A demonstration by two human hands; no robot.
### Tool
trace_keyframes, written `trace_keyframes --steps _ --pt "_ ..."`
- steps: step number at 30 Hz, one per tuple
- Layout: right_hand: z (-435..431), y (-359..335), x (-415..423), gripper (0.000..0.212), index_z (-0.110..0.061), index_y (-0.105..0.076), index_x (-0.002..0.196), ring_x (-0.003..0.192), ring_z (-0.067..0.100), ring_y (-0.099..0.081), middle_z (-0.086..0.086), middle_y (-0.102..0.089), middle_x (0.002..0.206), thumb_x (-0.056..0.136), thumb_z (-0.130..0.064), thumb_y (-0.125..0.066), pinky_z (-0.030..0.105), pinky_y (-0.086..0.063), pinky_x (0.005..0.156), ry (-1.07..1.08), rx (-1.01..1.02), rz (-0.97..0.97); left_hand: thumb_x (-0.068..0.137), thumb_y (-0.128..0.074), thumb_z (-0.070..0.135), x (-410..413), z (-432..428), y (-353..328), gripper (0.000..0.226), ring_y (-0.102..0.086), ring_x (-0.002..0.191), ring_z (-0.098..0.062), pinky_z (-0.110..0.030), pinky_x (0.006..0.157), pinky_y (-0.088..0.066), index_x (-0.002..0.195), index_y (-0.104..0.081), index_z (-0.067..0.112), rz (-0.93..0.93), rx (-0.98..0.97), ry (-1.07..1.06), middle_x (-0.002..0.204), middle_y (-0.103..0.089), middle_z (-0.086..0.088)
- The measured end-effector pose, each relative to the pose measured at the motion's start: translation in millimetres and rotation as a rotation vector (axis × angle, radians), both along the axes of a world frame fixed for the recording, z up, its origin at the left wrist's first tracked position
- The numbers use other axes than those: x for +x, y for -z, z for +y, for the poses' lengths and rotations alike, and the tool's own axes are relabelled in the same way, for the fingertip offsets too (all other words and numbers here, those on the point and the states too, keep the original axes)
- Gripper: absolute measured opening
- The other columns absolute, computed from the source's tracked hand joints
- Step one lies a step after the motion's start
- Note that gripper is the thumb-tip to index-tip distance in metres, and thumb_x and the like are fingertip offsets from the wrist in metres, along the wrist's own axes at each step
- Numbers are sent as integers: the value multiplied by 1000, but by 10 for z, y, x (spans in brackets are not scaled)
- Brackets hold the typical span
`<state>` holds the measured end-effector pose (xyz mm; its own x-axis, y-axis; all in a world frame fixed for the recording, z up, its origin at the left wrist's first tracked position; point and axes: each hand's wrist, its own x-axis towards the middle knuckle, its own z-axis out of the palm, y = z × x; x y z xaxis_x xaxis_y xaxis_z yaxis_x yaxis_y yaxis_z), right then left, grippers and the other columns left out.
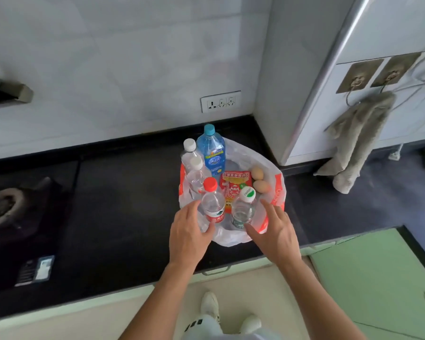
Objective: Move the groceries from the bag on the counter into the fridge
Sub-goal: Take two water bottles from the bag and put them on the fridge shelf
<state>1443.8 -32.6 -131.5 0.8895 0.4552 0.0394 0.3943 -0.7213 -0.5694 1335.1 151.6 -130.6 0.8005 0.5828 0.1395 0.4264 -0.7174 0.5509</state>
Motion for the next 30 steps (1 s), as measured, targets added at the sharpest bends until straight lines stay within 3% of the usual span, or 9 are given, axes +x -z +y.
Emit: trace_keyframes --steps 4,7,13,15,18,20,23,26,30 --pt "139 146 21 77 -24 -52 135 108 23 -62 1 -64 124 71 -55 -80 34 -52 79 40 109 159 76 -78 49 183 18 120 69 -57 115 -16 -32 93 -53 132 -49 21 -43 -164 -84 128 -61 3" --pt "223 254 44 81 -29 -51 135 107 16 -62 -5 -63 125 67 -62 -78 36 -56 84 65 185 267 73 -79 53 290 19 215 72 -59 114 -15 -35 93 -55 130 -51 20 -83 -209 -104 125 -62 2" --pt "401 368 98 80 -22 -55 131 106 7 -58 -17 -60 112 63 -44 -91 9 -41 84 143 278 365 65 -86 46 464 -41 248 77 -60 109 -13 -30 89 -55 128 -52 18 -136 -279 -156 118 -61 2" --pt "445 415 104 80 -23 -55 128 107 9 -60 -17 -61 112 60 -43 -93 15 -47 87 169 308 380 64 -87 45 504 -52 260 77 -59 108 -13 -30 89 -55 127 -53 18 -129 -282 -161 117 -59 1" --pt "478 494 106 81 -23 -57 127 107 13 -65 -9 -69 114 59 -45 -93 38 -57 93 196 336 407 65 -87 44 535 -76 285 75 -57 110 -14 -30 92 -53 127 -54 17 -129 -291 -150 117 -60 -1" --pt "501 497 103 82 -22 -56 130 109 15 -65 -5 -69 117 61 -44 -93 41 -57 95 204 343 419 67 -86 45 526 -81 290 75 -57 112 -15 -31 94 -53 128 -53 18 -133 -317 -140 119 -62 -1" --pt "511 461 98 81 -23 -54 130 112 15 -63 -4 -67 122 62 -45 -91 38 -55 96 213 362 408 69 -84 48 486 -75 289 75 -59 117 -12 -29 99 -50 130 -52 19 -136 -333 -97 125 -64 2" --pt "491 350 90 76 -35 -50 125 105 6 -61 -13 -64 115 62 -42 -92 19 -49 87 246 435 398 71 -83 48 433 -93 223 74 -59 119 -9 -23 100 -47 131 -50 22 -139 -367 -66 128 -63 6" --pt "447 119 110 71 -42 -49 122 99 -7 -61 -27 -62 108 65 -40 -91 13 -48 79 262 523 346 68 -84 49 397 -115 55 69 -61 113 -10 -38 95 -55 125 -53 26 -228 -433 -81 122 -65 8"
